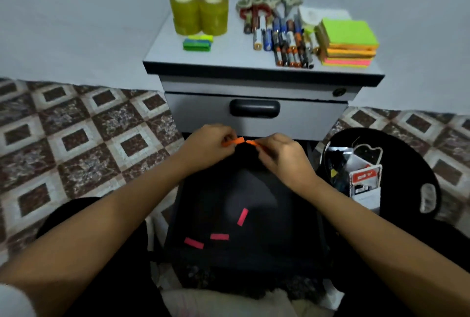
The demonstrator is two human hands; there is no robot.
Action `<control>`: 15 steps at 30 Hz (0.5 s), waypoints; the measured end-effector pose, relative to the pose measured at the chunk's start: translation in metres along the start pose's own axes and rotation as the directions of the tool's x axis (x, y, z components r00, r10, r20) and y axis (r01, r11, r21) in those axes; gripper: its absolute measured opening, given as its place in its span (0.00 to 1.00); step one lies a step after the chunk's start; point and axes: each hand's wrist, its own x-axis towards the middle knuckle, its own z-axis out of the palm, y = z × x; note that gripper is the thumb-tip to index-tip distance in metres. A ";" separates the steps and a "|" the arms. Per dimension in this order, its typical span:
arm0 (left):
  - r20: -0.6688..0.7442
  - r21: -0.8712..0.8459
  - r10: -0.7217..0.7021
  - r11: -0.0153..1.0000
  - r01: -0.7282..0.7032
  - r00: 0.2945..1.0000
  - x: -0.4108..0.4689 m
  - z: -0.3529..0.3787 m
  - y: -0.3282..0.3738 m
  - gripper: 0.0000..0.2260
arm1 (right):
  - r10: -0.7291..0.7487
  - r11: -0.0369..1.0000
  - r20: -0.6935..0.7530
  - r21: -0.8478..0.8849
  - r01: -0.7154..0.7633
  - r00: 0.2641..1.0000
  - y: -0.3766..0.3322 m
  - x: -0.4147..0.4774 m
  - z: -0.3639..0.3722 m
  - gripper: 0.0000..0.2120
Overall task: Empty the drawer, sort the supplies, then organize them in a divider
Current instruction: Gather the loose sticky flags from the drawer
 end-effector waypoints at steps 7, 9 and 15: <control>-0.171 0.082 0.130 0.990 -0.117 0.977 0.030 -0.079 0.027 0.09 | -0.147 0.989 -0.230 -0.033 0.143 0.962 -0.030 0.057 -0.056 0.17; -0.189 0.126 0.134 0.986 -0.111 0.973 0.040 -0.097 0.035 0.08 | -0.176 0.984 -0.282 -0.070 0.163 0.943 -0.036 0.070 -0.070 0.16; -0.216 0.239 0.175 0.963 -0.122 0.961 0.067 -0.126 0.050 0.09 | -0.223 0.969 -0.288 -0.166 0.180 0.931 -0.042 0.099 -0.097 0.10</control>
